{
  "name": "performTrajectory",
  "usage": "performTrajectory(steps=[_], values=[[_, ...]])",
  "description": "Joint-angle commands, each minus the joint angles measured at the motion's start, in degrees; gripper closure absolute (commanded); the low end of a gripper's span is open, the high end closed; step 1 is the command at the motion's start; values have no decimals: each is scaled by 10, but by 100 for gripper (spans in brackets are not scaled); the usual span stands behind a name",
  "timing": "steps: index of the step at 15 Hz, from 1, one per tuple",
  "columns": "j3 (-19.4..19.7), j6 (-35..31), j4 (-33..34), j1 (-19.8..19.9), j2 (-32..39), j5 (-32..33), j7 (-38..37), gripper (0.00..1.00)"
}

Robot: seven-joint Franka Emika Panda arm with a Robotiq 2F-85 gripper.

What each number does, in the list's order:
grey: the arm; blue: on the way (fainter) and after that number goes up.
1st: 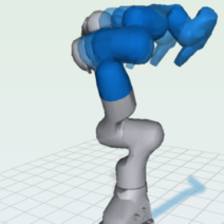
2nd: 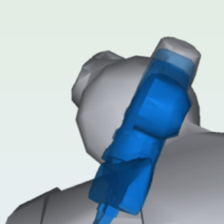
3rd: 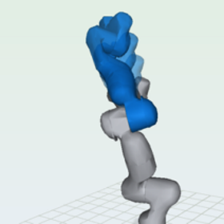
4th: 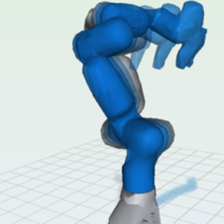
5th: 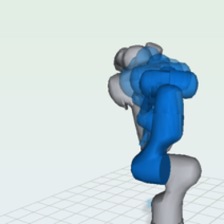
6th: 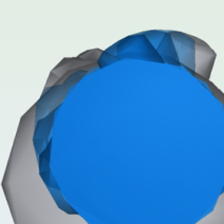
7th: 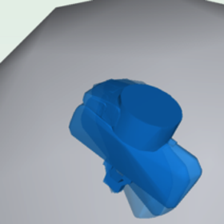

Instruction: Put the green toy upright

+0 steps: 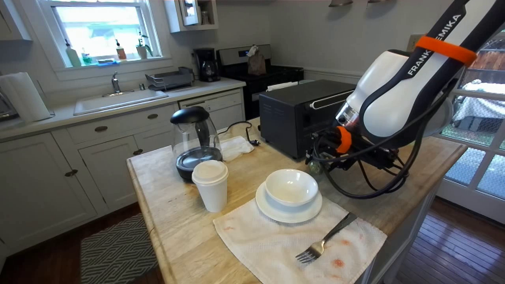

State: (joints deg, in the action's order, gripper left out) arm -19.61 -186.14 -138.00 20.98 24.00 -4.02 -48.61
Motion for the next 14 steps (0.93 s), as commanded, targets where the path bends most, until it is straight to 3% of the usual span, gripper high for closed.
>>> performTrajectory(steps=[1,6,10,14], values=[[-63,-39,4,77,33,21,27,58],[-156,-96,1,186,77,69,54,58],[-238,-101,0,289,126,123,49,58],[-299,-95,-1,360,172,98,110,58]])
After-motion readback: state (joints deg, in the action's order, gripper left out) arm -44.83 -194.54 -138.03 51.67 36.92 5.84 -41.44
